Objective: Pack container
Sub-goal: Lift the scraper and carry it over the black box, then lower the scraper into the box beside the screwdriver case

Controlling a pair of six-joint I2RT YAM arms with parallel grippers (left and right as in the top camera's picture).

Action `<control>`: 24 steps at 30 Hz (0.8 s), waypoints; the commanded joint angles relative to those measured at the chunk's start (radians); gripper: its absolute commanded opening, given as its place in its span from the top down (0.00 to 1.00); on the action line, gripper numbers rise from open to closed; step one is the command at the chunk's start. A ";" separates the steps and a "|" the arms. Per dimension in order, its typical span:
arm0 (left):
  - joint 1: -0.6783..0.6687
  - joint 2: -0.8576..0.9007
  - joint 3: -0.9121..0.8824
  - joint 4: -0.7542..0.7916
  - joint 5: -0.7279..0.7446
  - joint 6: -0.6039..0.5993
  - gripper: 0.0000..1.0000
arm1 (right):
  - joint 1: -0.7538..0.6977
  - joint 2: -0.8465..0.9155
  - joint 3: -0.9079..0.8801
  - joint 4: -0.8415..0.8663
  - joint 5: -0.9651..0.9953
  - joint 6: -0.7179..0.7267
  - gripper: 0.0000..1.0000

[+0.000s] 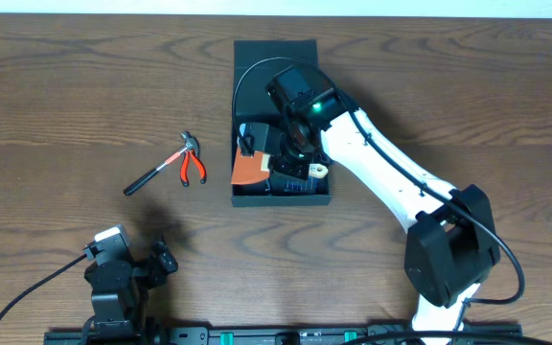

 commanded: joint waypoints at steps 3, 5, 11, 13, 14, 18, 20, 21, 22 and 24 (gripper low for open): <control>0.005 -0.006 -0.016 -0.003 0.010 0.017 0.01 | 0.001 0.040 0.008 -0.024 0.025 -0.068 0.85; 0.005 -0.006 -0.016 -0.003 0.010 0.017 0.02 | 0.000 0.042 0.008 -0.027 0.051 -0.074 0.85; 0.005 -0.006 -0.016 -0.003 0.010 0.017 0.01 | -0.005 0.043 0.008 -0.023 0.056 -0.109 0.83; 0.005 -0.006 -0.016 -0.003 0.010 0.017 0.01 | -0.005 0.043 0.008 -0.019 0.053 -0.119 0.83; 0.005 -0.006 -0.016 -0.003 0.010 0.017 0.01 | -0.005 0.044 0.008 -0.012 0.053 -0.119 0.82; 0.005 -0.006 -0.016 -0.003 0.010 0.017 0.01 | -0.005 0.044 0.008 0.006 0.044 -0.119 0.82; 0.005 -0.006 -0.016 -0.003 0.010 0.017 0.01 | -0.005 0.044 0.008 0.014 0.011 -0.119 0.82; 0.005 -0.006 -0.016 -0.003 0.010 0.017 0.01 | -0.005 0.044 0.008 0.015 -0.002 -0.125 0.82; 0.005 -0.006 -0.016 -0.003 0.010 0.017 0.02 | -0.005 0.044 0.008 0.014 -0.007 -0.134 0.82; 0.005 -0.006 -0.016 -0.003 0.010 0.017 0.01 | -0.005 0.044 0.008 0.013 -0.007 -0.134 0.81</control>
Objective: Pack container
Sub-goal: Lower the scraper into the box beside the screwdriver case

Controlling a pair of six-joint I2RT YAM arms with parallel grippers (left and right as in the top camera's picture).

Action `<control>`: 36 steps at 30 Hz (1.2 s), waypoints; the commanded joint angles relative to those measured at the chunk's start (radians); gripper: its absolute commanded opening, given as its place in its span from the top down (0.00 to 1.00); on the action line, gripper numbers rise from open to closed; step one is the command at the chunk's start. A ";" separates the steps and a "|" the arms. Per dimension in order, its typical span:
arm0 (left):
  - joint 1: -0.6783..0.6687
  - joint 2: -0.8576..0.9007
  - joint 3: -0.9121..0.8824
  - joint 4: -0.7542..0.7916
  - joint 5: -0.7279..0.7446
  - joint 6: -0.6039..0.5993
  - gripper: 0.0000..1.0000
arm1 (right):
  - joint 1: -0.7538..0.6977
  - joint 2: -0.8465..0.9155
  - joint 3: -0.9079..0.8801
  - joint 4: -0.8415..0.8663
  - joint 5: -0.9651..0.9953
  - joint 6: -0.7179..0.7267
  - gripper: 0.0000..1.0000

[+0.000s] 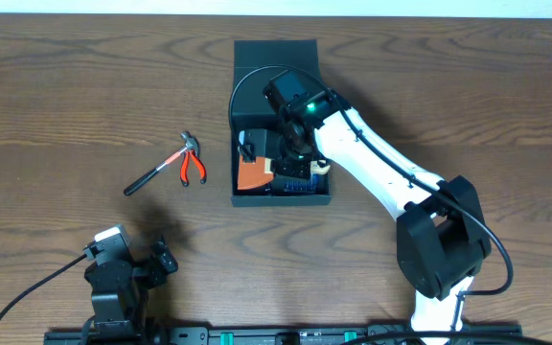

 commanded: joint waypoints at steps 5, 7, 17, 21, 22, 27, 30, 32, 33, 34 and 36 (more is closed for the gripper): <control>0.005 -0.006 -0.016 -0.003 0.010 0.017 0.01 | -0.004 0.002 0.008 -0.003 -0.087 -0.020 0.78; 0.005 -0.006 -0.016 -0.003 0.010 0.017 0.01 | -0.004 0.002 0.008 -0.005 -0.098 -0.014 0.77; 0.005 -0.006 -0.016 -0.003 0.010 0.017 0.01 | -0.004 0.011 -0.018 0.003 -0.076 -0.007 0.73; 0.005 -0.006 -0.016 -0.003 0.010 0.017 0.01 | -0.004 0.011 -0.018 0.010 -0.076 0.001 0.73; 0.005 -0.006 -0.016 -0.003 0.010 0.017 0.01 | -0.004 0.011 -0.018 0.010 -0.076 0.001 0.72; 0.005 -0.006 -0.016 -0.003 0.010 0.017 0.01 | -0.004 0.011 -0.018 0.011 -0.076 0.006 0.27; 0.005 -0.006 -0.016 -0.003 0.010 0.017 0.01 | -0.004 0.011 -0.017 0.016 -0.076 0.020 0.16; 0.005 -0.006 -0.016 -0.003 0.010 0.017 0.01 | -0.004 0.007 -0.008 0.022 -0.076 0.058 0.14; 0.005 -0.006 -0.016 -0.003 0.010 0.017 0.01 | -0.004 0.004 0.002 0.022 -0.076 0.080 0.15; 0.005 -0.006 -0.016 -0.003 0.010 0.017 0.01 | -0.005 0.002 0.010 0.022 -0.076 0.097 0.17; 0.005 -0.006 -0.016 -0.003 0.010 0.017 0.01 | -0.008 -0.012 0.026 0.022 -0.061 0.134 0.21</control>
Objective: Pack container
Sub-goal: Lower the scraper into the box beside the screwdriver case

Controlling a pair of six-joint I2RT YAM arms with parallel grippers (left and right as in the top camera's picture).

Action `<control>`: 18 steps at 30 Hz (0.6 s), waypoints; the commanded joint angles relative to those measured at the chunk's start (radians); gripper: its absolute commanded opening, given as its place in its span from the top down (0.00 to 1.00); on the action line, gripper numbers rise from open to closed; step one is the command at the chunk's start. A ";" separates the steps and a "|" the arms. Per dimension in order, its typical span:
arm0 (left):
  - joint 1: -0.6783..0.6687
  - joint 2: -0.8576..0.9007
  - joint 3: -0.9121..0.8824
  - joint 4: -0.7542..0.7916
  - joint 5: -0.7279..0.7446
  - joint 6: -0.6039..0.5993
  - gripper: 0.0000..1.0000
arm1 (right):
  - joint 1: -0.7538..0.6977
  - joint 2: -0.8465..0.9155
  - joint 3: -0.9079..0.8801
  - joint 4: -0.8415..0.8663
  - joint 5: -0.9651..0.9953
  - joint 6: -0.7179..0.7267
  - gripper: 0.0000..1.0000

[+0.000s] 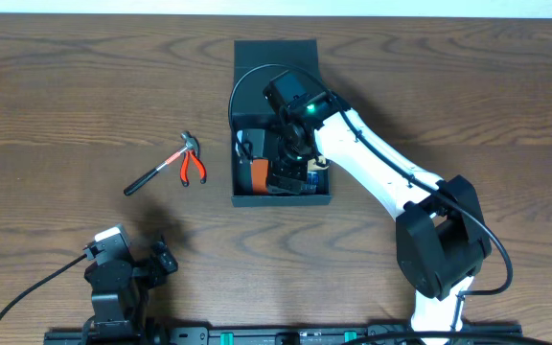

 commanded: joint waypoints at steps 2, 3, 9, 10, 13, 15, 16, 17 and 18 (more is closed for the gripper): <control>0.005 -0.006 -0.016 -0.003 0.010 0.017 0.02 | -0.013 -0.025 0.040 -0.001 0.056 0.109 0.28; 0.005 -0.006 -0.016 -0.003 0.010 0.017 0.01 | -0.015 -0.029 0.040 -0.007 0.091 0.121 0.31; 0.005 -0.006 -0.016 -0.003 0.010 0.017 0.01 | -0.018 -0.030 0.032 -0.132 0.220 0.129 0.34; 0.005 -0.006 -0.016 -0.003 0.010 0.017 0.01 | -0.018 -0.030 0.029 -0.136 0.233 0.129 0.37; 0.005 -0.006 -0.016 -0.003 0.010 0.017 0.01 | -0.018 -0.029 0.020 -0.126 0.300 0.130 0.43; 0.005 -0.006 -0.016 -0.003 0.010 0.017 0.01 | -0.018 -0.029 0.019 -0.115 0.334 0.136 0.47; 0.005 -0.006 -0.016 -0.003 0.010 0.017 0.01 | -0.019 -0.029 0.019 -0.113 0.344 0.136 0.51; 0.005 -0.006 -0.016 -0.003 0.010 0.017 0.01 | -0.019 -0.029 0.019 -0.112 0.352 0.136 0.52; 0.005 -0.006 -0.016 -0.003 0.010 0.017 0.01 | -0.019 -0.029 0.019 -0.113 0.353 0.136 0.50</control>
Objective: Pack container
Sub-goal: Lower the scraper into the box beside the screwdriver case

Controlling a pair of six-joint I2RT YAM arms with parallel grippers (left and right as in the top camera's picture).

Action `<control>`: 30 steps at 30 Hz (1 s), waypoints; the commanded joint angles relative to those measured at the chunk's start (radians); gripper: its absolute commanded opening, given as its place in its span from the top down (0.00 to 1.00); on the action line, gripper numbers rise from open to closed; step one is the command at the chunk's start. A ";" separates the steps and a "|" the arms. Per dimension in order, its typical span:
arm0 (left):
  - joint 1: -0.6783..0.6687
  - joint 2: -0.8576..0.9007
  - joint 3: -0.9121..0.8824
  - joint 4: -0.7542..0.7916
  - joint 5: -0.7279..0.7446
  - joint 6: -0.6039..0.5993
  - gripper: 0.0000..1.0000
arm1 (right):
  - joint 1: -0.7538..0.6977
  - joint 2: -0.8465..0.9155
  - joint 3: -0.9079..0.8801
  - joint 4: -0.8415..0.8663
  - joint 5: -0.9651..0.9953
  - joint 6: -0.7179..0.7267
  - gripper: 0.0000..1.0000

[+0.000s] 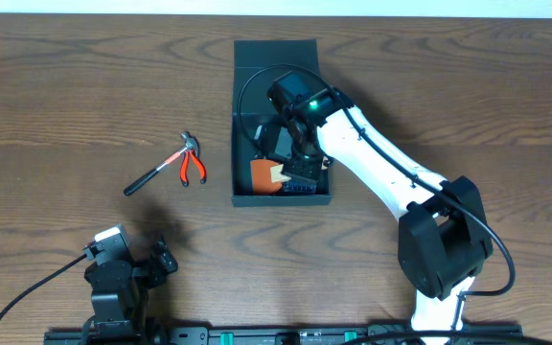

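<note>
The black container (283, 196) stands open at the table's middle, with its lid (274, 53) lying flat behind it. Inside lie an orange item (260, 173) with a tan piece at its edge, and dark and blue things beside it. My right gripper (282, 159) reaches down into the container, right over the orange item; its fingers are hidden by the wrist. A black-handled hammer (157, 171) and red pliers (193, 167) lie on the table left of the container. My left gripper (164, 260) is folded at the front left.
The white right arm (381, 177) runs diagonally from its base (444, 249) at the front right to the container. The left arm's base (113, 283) sits at the front edge. Bare wood surrounds the tools.
My right wrist has shifted slightly back and to the right inside the container. The orange item now shows a tan piece at its right edge and lies a little further right.
My right gripper has been down in the container throughout. The orange item first showed broad at the container's left front, then looked narrower at each moment and sat further in. The hammer, the pliers and the left arm have not moved.
</note>
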 commanded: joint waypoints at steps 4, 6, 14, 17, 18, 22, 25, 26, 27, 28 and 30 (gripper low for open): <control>0.005 -0.006 -0.016 -0.003 0.010 0.017 0.01 | -0.011 -0.026 -0.002 -0.010 0.061 0.010 0.41; 0.005 -0.006 -0.016 -0.003 0.010 0.017 0.01 | -0.013 -0.023 -0.002 -0.013 0.064 0.010 0.43; 0.005 -0.006 -0.016 -0.003 0.010 0.017 0.01 | -0.017 0.013 -0.003 -0.036 0.069 0.010 0.59; 0.005 -0.006 -0.016 -0.003 0.010 0.017 0.02 | -0.017 0.019 -0.003 -0.036 0.069 0.010 0.62; 0.005 -0.006 -0.016 -0.003 0.010 0.017 0.01 | -0.017 0.019 -0.003 -0.035 0.069 0.010 0.63; 0.005 -0.006 -0.016 -0.003 0.010 0.017 0.01 | -0.018 0.019 -0.003 -0.034 0.068 0.010 0.60; 0.005 -0.006 -0.016 -0.003 0.010 0.017 0.01 | -0.021 0.021 -0.003 -0.021 0.067 0.010 0.60; 0.005 -0.006 -0.016 -0.003 0.010 0.017 0.02 | -0.021 0.022 -0.003 -0.018 0.068 0.010 0.60; 0.005 -0.006 -0.016 -0.003 0.010 0.017 0.01 | -0.021 0.023 -0.004 -0.016 0.068 0.010 0.61; 0.005 -0.006 -0.016 -0.003 0.010 0.017 0.02 | -0.021 0.026 -0.004 -0.013 0.068 0.010 0.62; 0.005 -0.006 -0.016 -0.003 0.010 0.017 0.01 | -0.021 0.033 -0.004 -0.012 0.071 0.010 0.63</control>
